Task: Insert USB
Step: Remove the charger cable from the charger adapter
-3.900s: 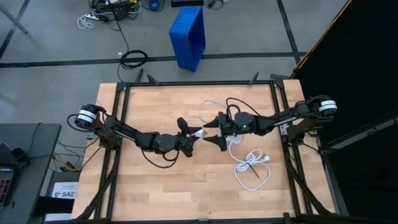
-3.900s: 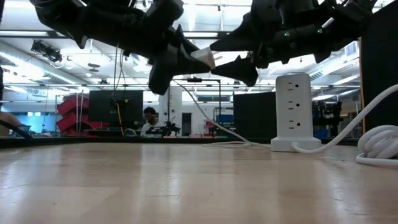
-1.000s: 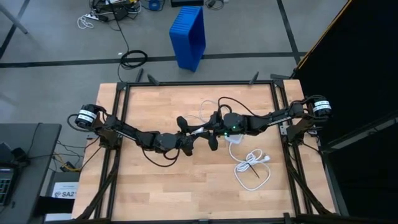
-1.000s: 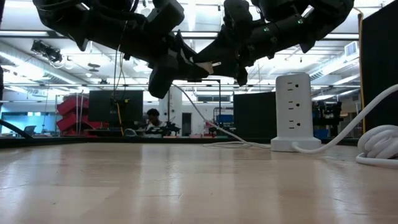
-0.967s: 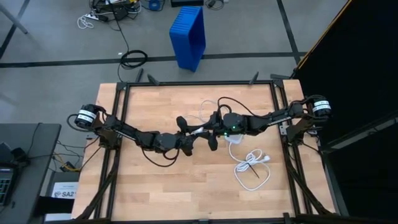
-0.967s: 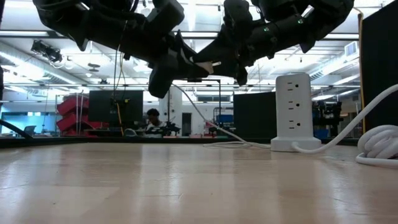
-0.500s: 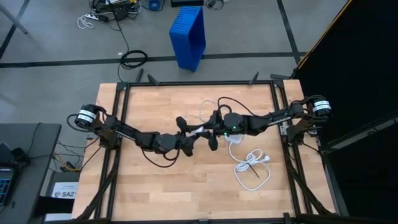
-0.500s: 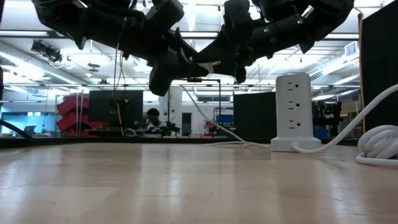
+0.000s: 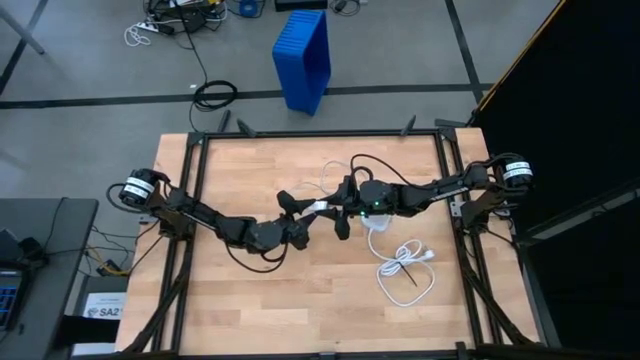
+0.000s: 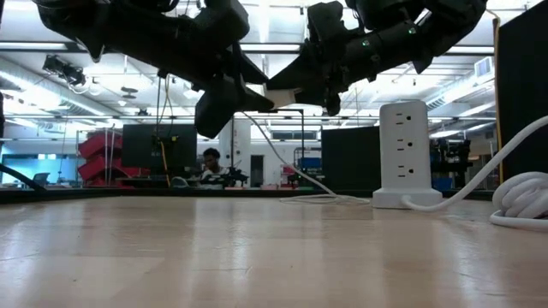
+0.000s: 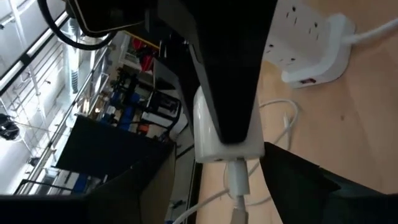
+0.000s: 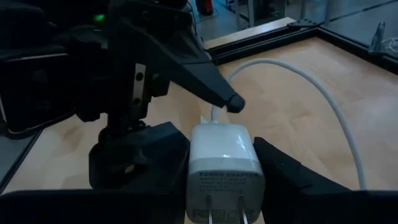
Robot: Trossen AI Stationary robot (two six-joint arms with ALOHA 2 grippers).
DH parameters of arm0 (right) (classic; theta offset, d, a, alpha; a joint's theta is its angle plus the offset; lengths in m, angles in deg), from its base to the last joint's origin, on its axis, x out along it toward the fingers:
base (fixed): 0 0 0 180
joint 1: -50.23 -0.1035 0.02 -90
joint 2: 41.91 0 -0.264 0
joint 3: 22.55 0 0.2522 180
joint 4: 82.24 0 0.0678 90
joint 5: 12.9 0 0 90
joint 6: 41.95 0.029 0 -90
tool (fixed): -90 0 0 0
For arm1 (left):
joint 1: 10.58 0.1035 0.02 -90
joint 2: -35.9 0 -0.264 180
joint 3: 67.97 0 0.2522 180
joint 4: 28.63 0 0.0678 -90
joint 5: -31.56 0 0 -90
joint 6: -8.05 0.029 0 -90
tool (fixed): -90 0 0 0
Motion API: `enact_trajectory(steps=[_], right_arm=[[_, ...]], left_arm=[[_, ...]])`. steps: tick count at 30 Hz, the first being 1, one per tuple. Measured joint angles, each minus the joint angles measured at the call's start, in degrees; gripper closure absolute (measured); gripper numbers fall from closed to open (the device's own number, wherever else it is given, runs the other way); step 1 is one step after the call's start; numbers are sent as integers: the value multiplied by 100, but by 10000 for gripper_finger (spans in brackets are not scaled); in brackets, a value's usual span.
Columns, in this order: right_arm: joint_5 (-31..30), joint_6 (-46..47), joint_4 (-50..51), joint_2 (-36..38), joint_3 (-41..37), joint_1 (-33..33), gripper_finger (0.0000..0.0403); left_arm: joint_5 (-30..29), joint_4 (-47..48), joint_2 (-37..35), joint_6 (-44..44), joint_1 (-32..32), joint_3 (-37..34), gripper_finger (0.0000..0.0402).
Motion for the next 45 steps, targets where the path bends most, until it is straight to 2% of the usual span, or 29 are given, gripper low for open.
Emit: enact_trajectory(steps=[3, 6, 9, 13, 16, 26, 30, 38, 45], right_arm=[[3, 3, 3, 2, 0, -24, 292], [13, 7, -18, 9, 1, -34, 292], [23, 9, -30, 20, 2, -35, 292], [22, 11, -9, 18, 1, -35, 292], [21, 11, -86, 13, 0, -35, 292], [20, 13, -90, 13, 0, -35, 292], [20, 11, -99, 13, 0, -35, 292], [20, 13, -108, 13, 0, -35, 292], [20, 13, -131, 13, 0, -35, 292]], left_arm=[[-304, 105, -38, -12, -1, -26, 184], [-244, 100, -290, -98, 4, -228, 184], [165, 110, -709, -349, 4, -502, 184], [997, 51, -1080, -708, 4, -695, 184], [1177, 57, -1038, -718, 0, -699, 184], [1197, 70, -820, -699, 161, -691, 187], [1302, 69, -820, -701, 219, -691, 207], [1639, 55, -815, -742, 280, -689, 279], [1643, 5, -762, -791, 342, -682, 290]])
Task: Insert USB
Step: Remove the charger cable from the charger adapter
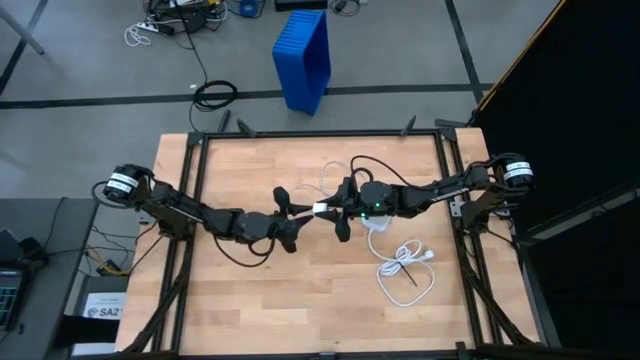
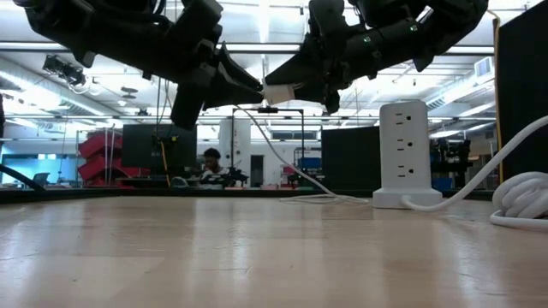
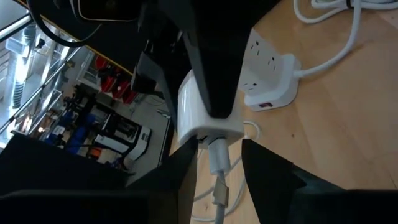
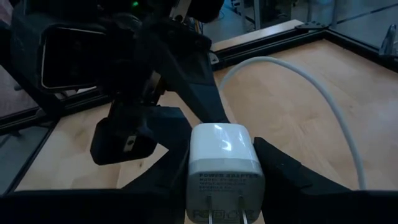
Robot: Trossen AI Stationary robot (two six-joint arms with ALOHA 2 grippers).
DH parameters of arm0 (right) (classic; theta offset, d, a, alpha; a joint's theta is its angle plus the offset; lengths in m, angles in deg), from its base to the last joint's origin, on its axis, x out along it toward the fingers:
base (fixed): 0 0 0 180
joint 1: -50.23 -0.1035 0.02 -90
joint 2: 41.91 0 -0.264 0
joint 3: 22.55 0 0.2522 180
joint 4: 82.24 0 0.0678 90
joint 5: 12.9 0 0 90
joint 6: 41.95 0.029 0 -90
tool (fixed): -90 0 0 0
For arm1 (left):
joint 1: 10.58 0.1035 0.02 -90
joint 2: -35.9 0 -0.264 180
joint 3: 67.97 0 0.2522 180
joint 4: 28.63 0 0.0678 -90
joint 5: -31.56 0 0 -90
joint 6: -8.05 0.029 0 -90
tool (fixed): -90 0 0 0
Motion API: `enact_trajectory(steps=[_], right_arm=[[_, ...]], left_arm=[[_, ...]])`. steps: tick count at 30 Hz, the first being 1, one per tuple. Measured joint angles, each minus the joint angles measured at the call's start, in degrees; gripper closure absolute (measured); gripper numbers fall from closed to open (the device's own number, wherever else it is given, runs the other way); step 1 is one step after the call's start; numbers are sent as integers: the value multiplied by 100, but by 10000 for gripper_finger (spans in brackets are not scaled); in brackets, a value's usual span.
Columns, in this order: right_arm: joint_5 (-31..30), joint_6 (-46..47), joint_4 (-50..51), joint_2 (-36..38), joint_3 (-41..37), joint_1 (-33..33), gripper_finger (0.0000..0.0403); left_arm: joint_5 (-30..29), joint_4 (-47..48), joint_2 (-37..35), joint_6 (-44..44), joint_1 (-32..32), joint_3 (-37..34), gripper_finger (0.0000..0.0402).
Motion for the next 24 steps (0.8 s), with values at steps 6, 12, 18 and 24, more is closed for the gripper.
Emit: enact_trajectory(steps=[6, 12, 18, 24], right_arm=[[-4, 4, -2, 0, 0, 0, 292], [-8, 4, 22, 2, 0, 2, 292], [-17, 98, 55, 9, 0, 2, 292], [0, 94, 38, 7, 2, 2, 292]], left_arm=[[-3, -256, 262, 71, 95, 4, 291], [-58, -240, 290, 79, 119, 90, 337], [-82, -232, 290, 158, 119, 99, 389], [-421, -138, 290, 430, 30, 130, 395]])
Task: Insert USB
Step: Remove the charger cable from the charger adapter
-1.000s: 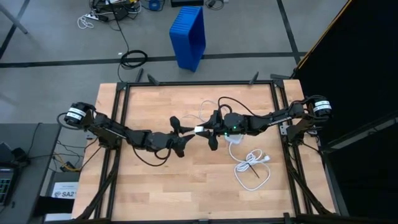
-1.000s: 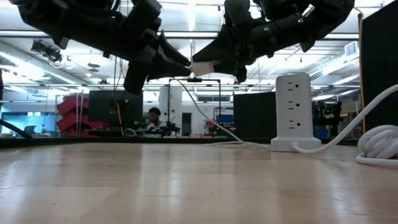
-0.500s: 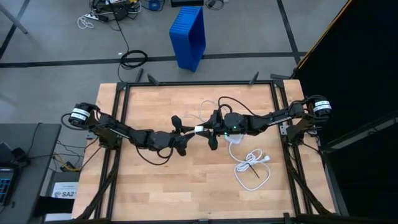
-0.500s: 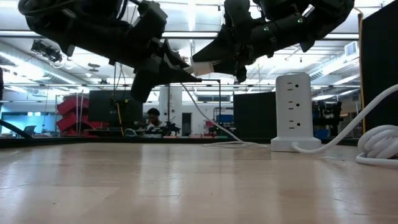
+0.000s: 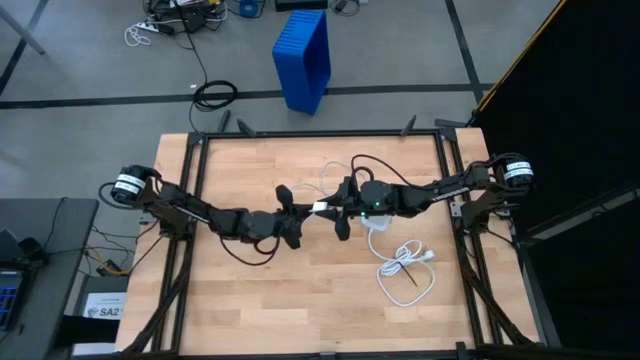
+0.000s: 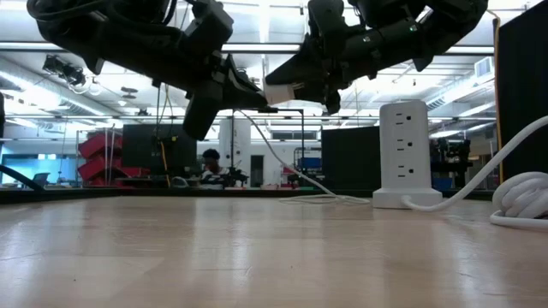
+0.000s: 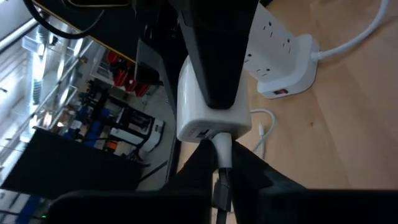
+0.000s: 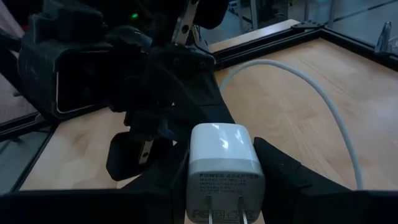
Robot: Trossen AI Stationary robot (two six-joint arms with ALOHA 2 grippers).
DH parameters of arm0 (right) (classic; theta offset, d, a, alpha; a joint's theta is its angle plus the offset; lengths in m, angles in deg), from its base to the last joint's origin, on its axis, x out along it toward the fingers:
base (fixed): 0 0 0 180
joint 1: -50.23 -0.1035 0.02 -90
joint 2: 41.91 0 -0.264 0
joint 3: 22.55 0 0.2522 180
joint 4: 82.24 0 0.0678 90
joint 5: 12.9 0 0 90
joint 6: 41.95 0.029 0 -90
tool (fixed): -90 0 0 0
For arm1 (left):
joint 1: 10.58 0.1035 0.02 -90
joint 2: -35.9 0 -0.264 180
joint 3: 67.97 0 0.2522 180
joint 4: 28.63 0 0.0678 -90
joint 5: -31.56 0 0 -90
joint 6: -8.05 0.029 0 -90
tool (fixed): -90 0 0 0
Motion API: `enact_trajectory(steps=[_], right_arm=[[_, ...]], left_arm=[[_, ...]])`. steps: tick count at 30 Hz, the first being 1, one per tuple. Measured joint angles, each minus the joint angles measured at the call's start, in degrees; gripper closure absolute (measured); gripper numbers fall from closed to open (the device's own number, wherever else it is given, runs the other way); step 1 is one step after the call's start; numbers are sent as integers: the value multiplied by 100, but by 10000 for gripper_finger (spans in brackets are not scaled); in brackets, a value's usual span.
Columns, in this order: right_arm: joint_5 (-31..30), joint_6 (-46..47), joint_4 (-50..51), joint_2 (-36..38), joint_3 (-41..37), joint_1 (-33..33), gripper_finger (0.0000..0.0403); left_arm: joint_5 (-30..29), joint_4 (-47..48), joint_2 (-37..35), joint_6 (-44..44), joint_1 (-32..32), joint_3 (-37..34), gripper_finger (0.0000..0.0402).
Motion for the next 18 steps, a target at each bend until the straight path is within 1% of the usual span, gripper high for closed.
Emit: enact_trajectory(steps=[5, 10, 16, 18], right_arm=[[-28, 53, -62, -9, 11, 7, 292], [16, 72, 100, 36, -2, 0, 292], [0, 70, 182, 143, -1, 7, 292], [2, 70, 201, 148, -2, 0, 292]], left_arm=[[-443, 68, -2, 182, -51, 15, 398], [-1047, 246, -7, 323, -77, -24, 400], [-1085, 312, -11, 340, -66, -171, 400], [-916, 453, -23, 204, -28, -171, 400]])
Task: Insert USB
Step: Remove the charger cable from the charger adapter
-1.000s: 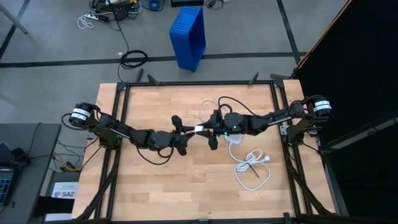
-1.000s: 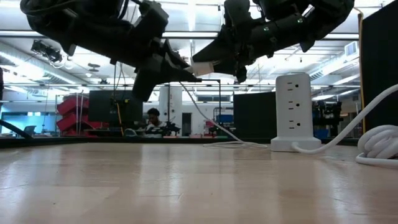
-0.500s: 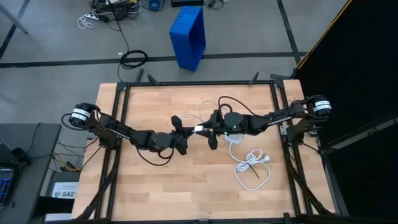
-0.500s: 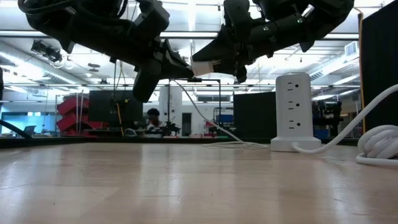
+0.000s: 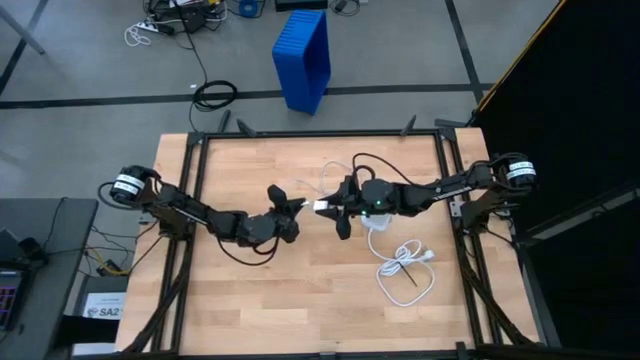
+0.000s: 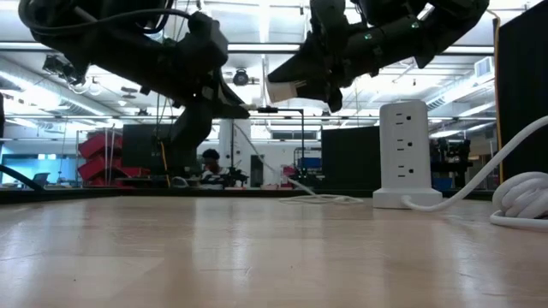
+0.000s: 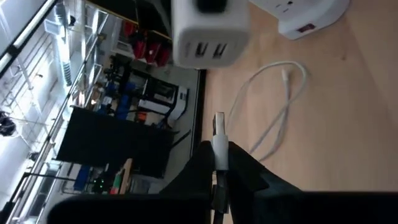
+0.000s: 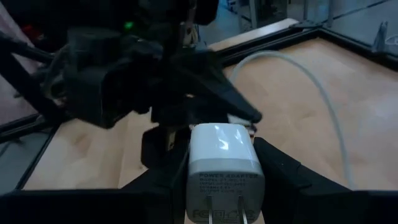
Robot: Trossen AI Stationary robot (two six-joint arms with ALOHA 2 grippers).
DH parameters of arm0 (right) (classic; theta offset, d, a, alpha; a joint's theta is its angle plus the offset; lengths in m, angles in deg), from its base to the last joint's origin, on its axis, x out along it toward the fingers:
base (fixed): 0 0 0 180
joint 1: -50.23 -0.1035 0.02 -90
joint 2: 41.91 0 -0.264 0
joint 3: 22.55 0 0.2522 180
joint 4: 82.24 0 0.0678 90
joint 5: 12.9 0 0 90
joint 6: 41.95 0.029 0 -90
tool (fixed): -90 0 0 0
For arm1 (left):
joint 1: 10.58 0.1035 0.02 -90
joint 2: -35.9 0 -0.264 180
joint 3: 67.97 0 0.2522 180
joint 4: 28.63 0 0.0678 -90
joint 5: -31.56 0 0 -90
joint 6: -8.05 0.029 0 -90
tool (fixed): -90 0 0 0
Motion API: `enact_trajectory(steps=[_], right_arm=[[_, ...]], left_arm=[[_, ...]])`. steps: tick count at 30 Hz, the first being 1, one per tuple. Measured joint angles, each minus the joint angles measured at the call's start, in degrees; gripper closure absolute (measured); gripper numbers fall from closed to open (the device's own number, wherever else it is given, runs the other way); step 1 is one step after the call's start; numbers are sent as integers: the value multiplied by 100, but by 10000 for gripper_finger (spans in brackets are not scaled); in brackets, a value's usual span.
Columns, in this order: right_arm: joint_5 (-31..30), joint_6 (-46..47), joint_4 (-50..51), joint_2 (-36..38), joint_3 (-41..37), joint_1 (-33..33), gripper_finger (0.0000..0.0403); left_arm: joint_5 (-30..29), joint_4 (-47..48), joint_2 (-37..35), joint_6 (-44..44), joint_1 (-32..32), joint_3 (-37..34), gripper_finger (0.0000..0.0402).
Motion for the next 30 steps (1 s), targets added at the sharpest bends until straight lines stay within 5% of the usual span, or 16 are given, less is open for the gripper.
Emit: enact_trajectory(steps=[5, 10, 19, 23, 26, 30], right_arm=[[0, -9, 116, 10, 0, -5, 292], [0, -11, 162, 10, 0, -9, 292], [-4, -15, 212, 10, 0, -10, 292], [-8, -15, 197, 10, 0, -4, 292], [-61, -17, 192, 10, 0, -4, 292], [-87, -17, 195, 10, 0, -4, 292]], left_arm=[[1144, 911, -381, -924, 405, 0, 400], [1298, 2216, -910, -1906, 991, -21, 400], [2353, 1538, -2212, -2538, 1849, -1211, 400], [3515, 1886, -2723, -2966, 2120, -1381, 400], [4101, 2639, -2703, -3184, 2292, -1366, 400], [4127, 2906, -2468, -3332, 2517, -1352, 400]])
